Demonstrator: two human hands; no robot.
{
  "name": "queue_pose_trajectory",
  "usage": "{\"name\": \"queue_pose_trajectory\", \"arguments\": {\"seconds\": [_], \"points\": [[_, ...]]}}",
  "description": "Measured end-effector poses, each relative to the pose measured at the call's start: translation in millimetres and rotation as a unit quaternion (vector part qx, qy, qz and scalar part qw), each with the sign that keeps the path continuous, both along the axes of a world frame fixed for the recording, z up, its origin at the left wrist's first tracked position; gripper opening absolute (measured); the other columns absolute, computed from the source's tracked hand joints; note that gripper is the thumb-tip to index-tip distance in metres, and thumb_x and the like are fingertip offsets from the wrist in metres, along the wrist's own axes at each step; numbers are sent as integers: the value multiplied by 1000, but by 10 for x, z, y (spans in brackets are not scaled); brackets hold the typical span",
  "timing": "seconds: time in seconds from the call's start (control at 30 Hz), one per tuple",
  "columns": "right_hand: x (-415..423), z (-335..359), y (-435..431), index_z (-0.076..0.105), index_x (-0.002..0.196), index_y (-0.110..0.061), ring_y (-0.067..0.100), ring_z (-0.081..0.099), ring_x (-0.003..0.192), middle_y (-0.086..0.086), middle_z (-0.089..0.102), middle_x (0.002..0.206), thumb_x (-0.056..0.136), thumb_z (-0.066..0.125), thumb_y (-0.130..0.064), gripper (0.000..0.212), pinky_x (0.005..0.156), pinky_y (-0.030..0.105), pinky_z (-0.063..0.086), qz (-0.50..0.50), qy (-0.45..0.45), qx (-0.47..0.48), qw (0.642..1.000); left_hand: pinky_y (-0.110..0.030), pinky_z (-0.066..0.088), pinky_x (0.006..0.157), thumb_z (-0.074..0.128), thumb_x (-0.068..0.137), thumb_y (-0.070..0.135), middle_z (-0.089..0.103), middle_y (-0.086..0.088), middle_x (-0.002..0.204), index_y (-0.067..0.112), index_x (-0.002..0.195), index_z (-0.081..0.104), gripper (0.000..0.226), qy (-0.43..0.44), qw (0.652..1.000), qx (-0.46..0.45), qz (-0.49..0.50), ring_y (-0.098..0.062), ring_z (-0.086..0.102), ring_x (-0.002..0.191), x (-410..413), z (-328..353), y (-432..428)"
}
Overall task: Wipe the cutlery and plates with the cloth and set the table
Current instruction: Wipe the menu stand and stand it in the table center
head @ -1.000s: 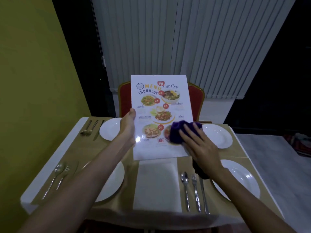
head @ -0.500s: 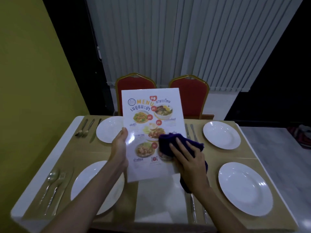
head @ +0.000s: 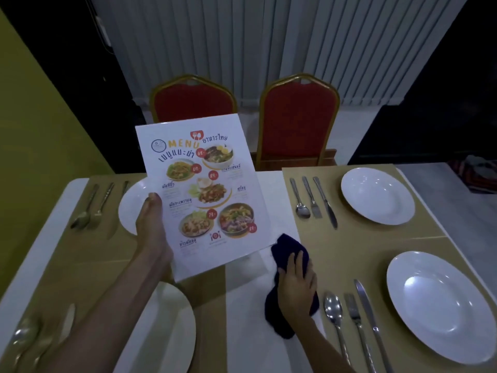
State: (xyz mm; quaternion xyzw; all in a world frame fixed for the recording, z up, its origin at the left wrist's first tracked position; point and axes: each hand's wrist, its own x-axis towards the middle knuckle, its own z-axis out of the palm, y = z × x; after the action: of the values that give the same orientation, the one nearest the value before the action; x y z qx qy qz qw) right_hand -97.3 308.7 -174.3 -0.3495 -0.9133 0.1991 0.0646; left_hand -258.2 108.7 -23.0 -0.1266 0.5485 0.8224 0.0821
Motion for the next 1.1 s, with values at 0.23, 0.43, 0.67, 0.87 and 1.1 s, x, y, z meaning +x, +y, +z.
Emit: {"name": "queue_pose_trajectory", "arguments": {"seconds": [0.23,0.43,0.67,0.87,1.1], "points": [[-683,-254,58,47,144,-12,39,26,145,16,40,152,97,50,-20,48,116,51,20,44,25,2,999,-64,40,105,34,103,45,61,-10,136,21,140,51,47,-26,998,42,-30,-36,58,123,-165,-313,11],[-347,-308,-214,67,123,-17,25,52,126,-1,65,129,91,59,-19,33,103,42,46,282,118,33,952,-60,46,101,37,104,42,67,-7,128,22,136,55,42,-16,999,26,-30,-32,64,117,-266,-323,166],[-129,-323,169,70,119,-29,39,49,127,16,55,139,88,61,-26,32,96,49,46,244,77,170,952,-62,45,101,38,104,41,68,-9,126,19,134,57,42,-4,999,17,-35,-32,65,115,-295,-295,98],[-828,-297,220,55,132,-14,31,42,124,10,53,134,92,55,-13,40,102,43,27,103,12,13,995,-60,46,102,36,105,38,66,-10,129,16,137,55,42,4,1000,16,-25,-31,64,116,-174,-340,55],[-166,-275,69,74,111,-29,30,53,115,-3,68,122,79,68,-1,43,89,44,43,326,79,20,942,-59,48,100,41,104,37,68,-8,125,17,134,57,39,-8,1000,16,-1,-30,66,114,68,-285,79]]}}
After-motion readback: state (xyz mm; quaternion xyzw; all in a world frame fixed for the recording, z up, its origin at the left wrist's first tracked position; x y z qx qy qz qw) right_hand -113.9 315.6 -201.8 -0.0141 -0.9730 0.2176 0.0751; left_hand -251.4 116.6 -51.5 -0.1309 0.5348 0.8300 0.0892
